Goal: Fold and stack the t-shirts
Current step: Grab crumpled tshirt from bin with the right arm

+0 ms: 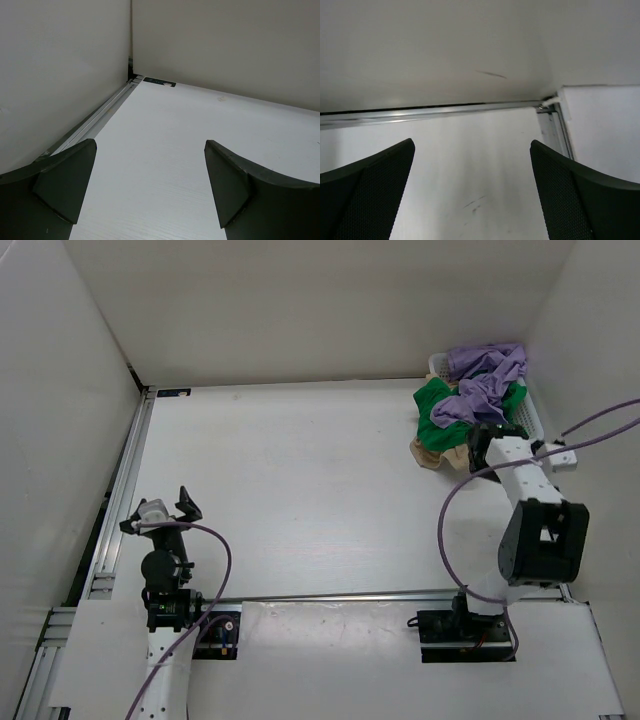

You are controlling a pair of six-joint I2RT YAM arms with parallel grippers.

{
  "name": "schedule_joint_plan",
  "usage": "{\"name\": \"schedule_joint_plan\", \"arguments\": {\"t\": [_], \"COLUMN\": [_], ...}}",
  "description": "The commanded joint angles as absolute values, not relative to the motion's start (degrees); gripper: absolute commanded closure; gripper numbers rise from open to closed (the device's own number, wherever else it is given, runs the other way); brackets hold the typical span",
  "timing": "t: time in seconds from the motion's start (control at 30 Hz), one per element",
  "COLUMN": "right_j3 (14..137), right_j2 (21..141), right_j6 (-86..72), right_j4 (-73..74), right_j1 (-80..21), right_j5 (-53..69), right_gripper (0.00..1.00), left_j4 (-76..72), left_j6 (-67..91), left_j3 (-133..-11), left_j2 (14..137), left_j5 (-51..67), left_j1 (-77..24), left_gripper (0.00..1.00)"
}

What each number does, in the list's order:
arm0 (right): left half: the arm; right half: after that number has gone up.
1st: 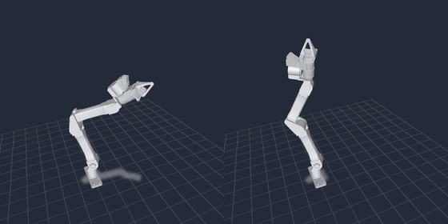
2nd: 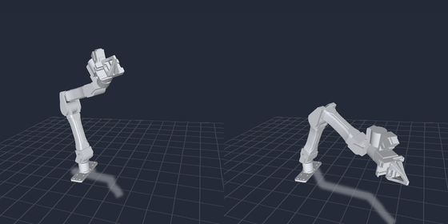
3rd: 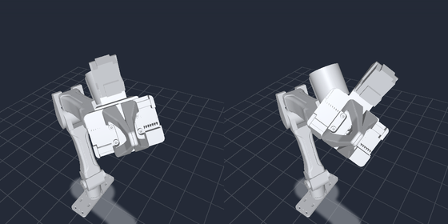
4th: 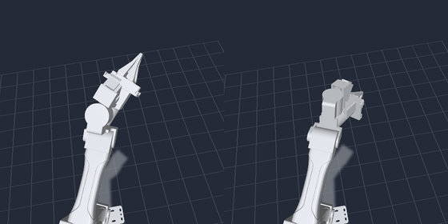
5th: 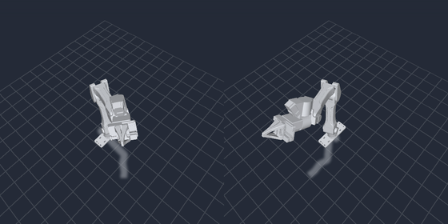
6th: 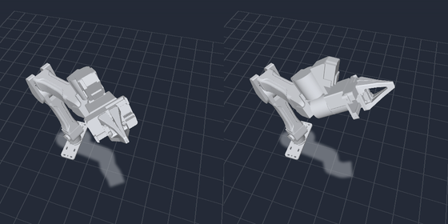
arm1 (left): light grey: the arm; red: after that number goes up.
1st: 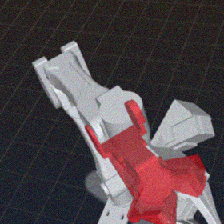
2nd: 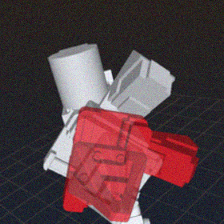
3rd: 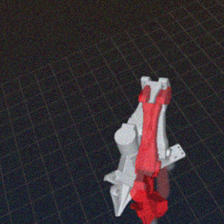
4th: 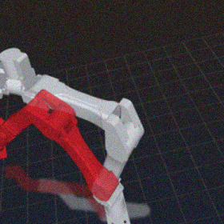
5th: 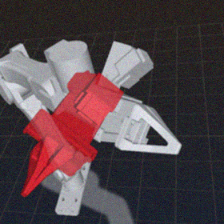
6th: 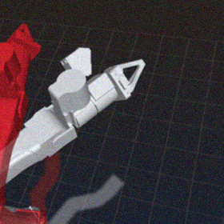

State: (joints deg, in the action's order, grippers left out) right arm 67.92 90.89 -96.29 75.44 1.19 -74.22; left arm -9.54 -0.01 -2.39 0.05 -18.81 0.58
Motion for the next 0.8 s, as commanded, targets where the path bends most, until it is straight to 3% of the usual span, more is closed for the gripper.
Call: {"name": "schedule_joint_plan", "arguments": {"t": [0.0, 0.03, 0.1, 0.13, 0.2, 0.23, 0.3, 0.4, 0.47, 0.77], "right_j3": [80.5, 82.4, 85.2, 85.9, 89.3, 91.1, 99.6, 115.7, 121.2, 129.0], "right_j2": [84.4, 83.3, 82.5, 82.0, 82.0, 83.4, 89.2, 100.9, 105.9, 123.2], "right_j6": [-75.7, -55.4, -34.7, -25.9, -11.5, -9.7, -9.7, -11.4, -13.1, -19.9], "right_j4": [79.2, 67.5, 53.4, 43.5, 39.0, 38.4, 38.4, 43.2, 45.0, 45.0], "right_j1": [-3.9, -8.4, -12.1, -13.3, -12.6, -10.4, -8.4, -6.3, -5.1, -2.6], "right_j5": [-78.4, -78.4, -70.8, -63.1, -40.0, -19.7, -12.7, -9.9, -7.8, -4.5], "right_gripper": [0.0, 0.0, 0.0, 0.0, 0.0, 0.0, 0.0, 0.0, 0.0, 0.18], "left_j4": [-9.8, -9.1, -7.4, -6.9, -5.4, -2.8, 1.2, 9.4, 11.0, 13.6], "left_j6": [0.0, 0.0, 0.0, 0.0, 0.0, 0.0, 0.0, 0.0, 0.0, 0.0], "left_j3": [7.1, 6.3, 3.2, 2.0, -2.7, -5.2, -15.1, -24.8, -29.4, -32.7], "left_j2": [-0.1, -0.7, -1.3, -1.3, -0.2, 1.6, 11.1, 23.2, 24.3, 29.7], "left_j5": [-14.8, -14.1, -12.4, -10.4, -1.5, 0.3, 2.2, 0.8, 2.7, 11.3], "left_j1": [0.9, 0.9, 0.9, 0.9, 0.9, 0.9, 0.9, 0.9, 0.9, 0.9], "left_gripper": [0.0, 0.0, 0.0, 0.0, 0.0, 0.0, 0.0, 0.0, 0.0, 0.0]}}
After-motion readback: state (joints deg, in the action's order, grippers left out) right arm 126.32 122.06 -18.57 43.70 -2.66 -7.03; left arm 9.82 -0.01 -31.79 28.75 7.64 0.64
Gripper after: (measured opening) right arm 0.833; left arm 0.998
